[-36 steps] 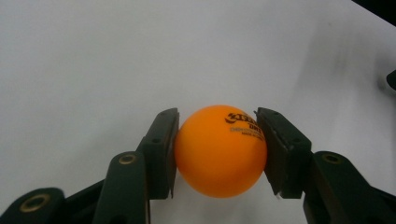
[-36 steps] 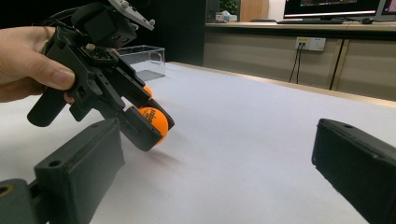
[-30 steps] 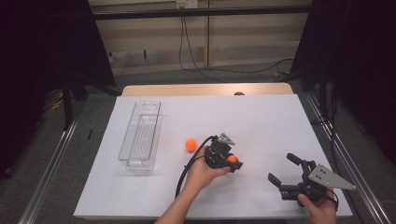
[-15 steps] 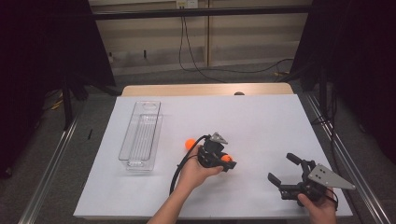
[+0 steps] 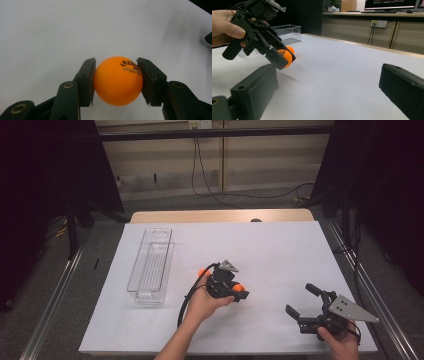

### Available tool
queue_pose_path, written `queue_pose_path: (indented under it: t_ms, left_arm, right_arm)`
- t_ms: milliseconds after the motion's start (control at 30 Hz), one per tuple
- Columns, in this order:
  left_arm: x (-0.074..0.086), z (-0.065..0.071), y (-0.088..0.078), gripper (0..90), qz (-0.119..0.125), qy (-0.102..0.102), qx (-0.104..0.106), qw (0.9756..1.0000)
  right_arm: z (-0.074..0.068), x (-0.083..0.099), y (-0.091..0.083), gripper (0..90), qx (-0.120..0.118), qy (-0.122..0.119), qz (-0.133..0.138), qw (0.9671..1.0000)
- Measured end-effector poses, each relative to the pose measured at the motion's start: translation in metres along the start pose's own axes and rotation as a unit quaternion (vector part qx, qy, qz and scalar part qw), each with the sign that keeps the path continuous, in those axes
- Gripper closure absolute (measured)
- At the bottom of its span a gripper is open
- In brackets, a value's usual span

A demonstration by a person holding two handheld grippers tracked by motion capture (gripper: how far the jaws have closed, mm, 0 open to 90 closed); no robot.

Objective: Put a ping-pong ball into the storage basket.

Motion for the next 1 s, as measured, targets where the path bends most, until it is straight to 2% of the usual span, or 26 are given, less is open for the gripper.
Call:
queue_pose_path:
  t_ms: [567,1000]
  left_arm:
    - [-0.001,-0.009,-0.016,50.8,0.010,-0.014,-0.004,0.9998]
    - [-0.002,-0.017,-0.028,50.8,0.019,-0.023,-0.017,0.9994]
  right_arm:
    - [0.000,0.001,0.003,1.7,0.002,0.002,-0.002,1.0000]
    - [-0.001,0.001,0.005,1.7,0.002,0.002,-0.003,1.0000]
Point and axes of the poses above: each handheld gripper's, and its own axes: y roughly forward along the jaws, x roughly out of its underside, z roughly to its right, the point moved 4 cm from there along y, roughly forward along the jaws, and after that the axes turned 6 degrees about z, right-handed, at the moved point
